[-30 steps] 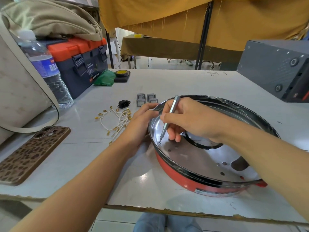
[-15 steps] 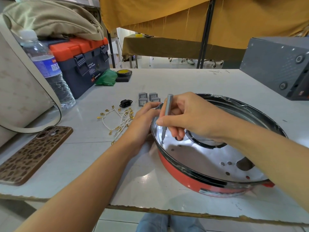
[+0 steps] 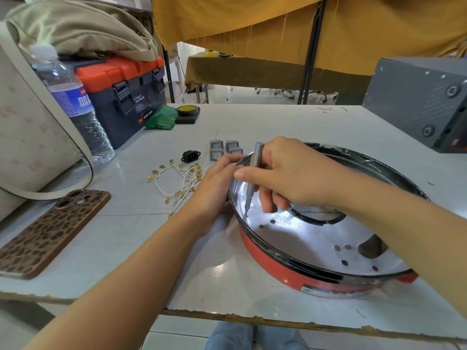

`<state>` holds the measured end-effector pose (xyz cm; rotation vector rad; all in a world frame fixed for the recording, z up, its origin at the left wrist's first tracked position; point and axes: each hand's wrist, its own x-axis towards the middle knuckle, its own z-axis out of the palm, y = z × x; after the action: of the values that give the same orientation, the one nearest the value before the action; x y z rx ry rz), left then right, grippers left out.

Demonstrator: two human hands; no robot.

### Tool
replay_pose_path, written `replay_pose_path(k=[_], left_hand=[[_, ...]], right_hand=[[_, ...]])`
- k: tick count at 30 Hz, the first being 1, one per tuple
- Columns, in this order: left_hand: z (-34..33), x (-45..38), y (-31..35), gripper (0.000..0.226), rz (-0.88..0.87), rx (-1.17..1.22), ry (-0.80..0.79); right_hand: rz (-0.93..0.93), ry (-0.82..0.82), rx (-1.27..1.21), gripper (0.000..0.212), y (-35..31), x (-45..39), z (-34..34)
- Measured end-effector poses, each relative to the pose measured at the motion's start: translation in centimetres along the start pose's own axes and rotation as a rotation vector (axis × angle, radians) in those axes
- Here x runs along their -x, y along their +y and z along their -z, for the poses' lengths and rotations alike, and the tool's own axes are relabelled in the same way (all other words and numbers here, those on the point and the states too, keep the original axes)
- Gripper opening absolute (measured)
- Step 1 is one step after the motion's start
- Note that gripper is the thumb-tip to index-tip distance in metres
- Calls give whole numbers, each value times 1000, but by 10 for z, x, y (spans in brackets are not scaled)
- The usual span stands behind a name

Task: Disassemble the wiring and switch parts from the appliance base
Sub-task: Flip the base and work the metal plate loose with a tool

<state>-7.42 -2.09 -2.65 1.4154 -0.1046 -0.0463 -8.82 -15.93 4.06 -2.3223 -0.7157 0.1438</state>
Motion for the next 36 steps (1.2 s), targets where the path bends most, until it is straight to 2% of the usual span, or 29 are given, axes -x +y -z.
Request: replay_pose_path(k=[5, 11, 18, 28, 34, 36], left_hand=[[0, -1, 0, 21, 2, 35, 0], [1, -2, 1, 17, -32, -49, 1], [-1, -1, 2, 29, -25, -48, 13], [-2, -1, 2, 28, -11, -4, 24], [0, -2, 0, 22, -18, -9, 7], [1, -2, 0, 30, -30, -12, -19]], right_hand=[[-18, -75, -167, 33, 2, -1, -1], [16, -114, -181, 33, 1, 0, 2], [43, -203, -195, 24, 0, 0, 10], [40, -330, -216, 16, 0, -1, 20], [16, -226, -196, 26, 4, -2, 10], [17, -161, -177, 34, 4, -4, 4]])
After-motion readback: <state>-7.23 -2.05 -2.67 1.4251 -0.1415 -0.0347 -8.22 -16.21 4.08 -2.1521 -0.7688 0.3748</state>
